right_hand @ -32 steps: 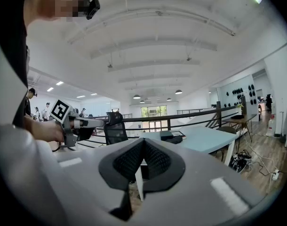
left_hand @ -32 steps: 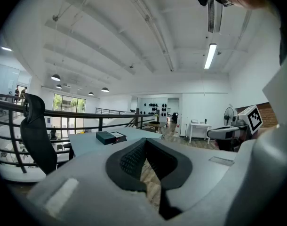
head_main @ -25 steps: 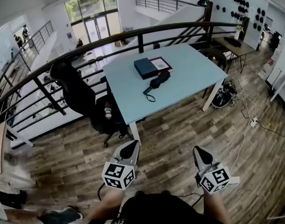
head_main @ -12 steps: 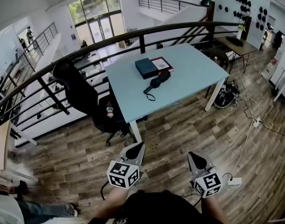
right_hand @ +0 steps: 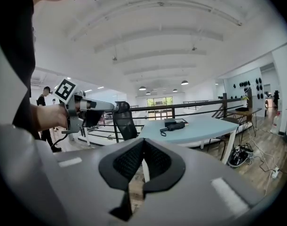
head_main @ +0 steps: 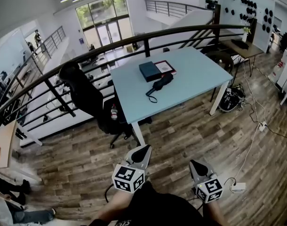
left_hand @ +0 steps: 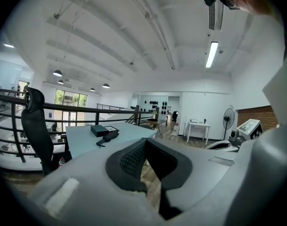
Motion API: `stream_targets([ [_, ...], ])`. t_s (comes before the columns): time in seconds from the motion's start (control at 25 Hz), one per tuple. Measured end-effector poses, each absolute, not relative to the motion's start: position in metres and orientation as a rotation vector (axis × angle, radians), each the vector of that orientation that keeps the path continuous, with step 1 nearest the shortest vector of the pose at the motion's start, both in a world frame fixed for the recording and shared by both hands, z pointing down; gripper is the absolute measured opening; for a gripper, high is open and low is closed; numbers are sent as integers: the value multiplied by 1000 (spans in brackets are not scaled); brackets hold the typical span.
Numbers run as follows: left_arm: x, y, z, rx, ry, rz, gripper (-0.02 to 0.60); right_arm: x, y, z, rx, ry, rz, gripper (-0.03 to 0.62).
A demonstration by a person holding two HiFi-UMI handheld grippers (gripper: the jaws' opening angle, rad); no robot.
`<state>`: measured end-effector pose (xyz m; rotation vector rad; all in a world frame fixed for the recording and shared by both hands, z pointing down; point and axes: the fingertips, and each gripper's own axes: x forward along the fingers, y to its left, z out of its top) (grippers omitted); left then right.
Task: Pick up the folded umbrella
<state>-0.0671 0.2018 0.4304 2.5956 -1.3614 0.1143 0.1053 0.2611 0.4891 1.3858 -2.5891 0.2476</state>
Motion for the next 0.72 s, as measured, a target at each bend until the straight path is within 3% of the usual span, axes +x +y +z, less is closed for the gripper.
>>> stream_targets([
  [0.36,-75,177,442,2557,-1390,96,5,105,239,500,1339,-2592,295,0],
  [0.72,-89,82,451,2546,-1374,55,5,115,151,492,1405,-2555,304,0],
])
